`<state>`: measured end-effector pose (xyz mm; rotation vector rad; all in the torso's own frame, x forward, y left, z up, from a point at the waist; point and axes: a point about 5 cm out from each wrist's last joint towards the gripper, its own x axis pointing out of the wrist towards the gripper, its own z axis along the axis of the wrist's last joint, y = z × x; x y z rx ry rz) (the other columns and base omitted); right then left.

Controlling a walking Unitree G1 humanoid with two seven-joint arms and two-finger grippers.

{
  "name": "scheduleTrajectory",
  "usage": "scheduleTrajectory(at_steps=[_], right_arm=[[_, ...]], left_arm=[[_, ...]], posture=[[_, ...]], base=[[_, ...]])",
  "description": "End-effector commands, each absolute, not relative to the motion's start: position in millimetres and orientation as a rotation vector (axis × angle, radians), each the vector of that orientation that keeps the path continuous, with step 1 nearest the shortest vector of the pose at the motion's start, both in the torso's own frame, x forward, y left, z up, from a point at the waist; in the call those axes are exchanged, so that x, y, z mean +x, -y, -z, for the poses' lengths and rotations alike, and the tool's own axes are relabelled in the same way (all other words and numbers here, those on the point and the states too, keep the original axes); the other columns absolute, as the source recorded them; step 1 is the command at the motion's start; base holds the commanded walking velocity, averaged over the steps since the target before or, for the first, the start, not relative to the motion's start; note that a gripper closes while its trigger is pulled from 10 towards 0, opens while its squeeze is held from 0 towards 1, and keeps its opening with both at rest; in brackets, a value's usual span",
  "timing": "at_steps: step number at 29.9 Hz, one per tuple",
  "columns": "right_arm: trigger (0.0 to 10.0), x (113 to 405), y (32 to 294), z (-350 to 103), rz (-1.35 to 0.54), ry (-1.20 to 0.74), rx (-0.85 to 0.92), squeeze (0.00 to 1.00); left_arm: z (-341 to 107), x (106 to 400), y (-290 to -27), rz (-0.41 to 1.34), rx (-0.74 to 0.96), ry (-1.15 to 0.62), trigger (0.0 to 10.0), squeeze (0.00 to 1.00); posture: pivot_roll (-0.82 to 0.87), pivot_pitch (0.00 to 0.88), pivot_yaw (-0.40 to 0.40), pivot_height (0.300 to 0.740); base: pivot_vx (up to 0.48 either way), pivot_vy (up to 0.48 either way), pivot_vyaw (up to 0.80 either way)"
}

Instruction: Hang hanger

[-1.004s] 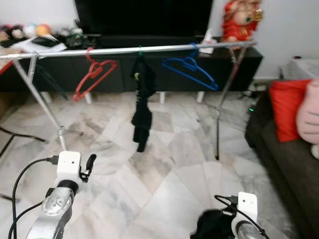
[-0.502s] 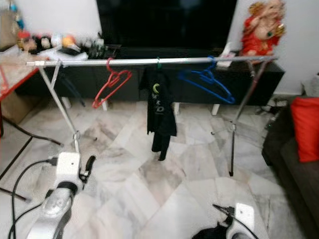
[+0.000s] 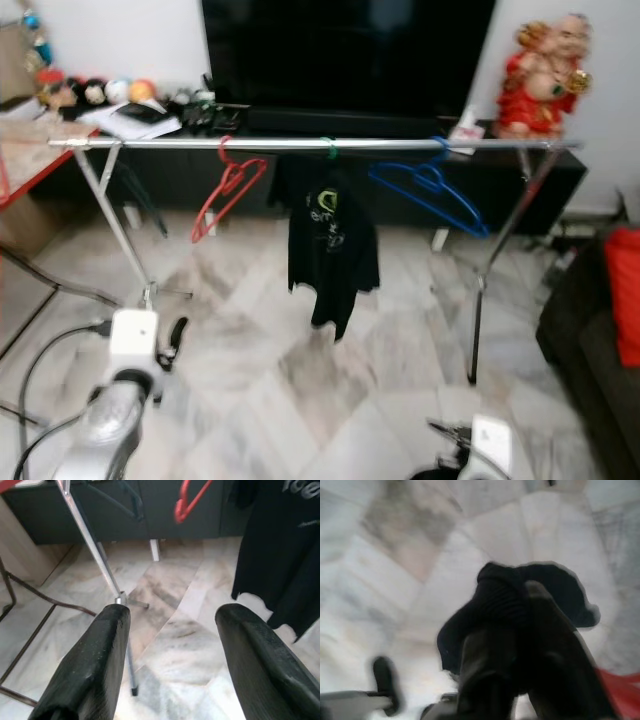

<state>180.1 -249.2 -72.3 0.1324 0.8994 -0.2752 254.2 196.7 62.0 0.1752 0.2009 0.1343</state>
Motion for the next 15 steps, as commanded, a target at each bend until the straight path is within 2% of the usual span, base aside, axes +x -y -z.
scheduleTrajectory(at_steps=[1, 15], right_arm=[[10.0, 175.8, 261.1, 70.5, 0.315, -0.893, 0.134, 0.00], [10.0, 181.5, 257.3, 69.2, 0.301, -0.890, 0.133, 0.00]], left_arm=[[-66.7, 258.1, -185.9, -0.110, 0.168, -0.180, 10.0, 0.00], [-71.4, 259.6, -188.3, -0.098, 0.199, -0.171, 10.0, 0.00]], posture=[[0.06, 0.000, -0.059, 0.740], [0.07, 0.000, -0.050, 0.740]], base=[[0.480, 0.000, 0.00], [0.480, 0.000, 0.00]])
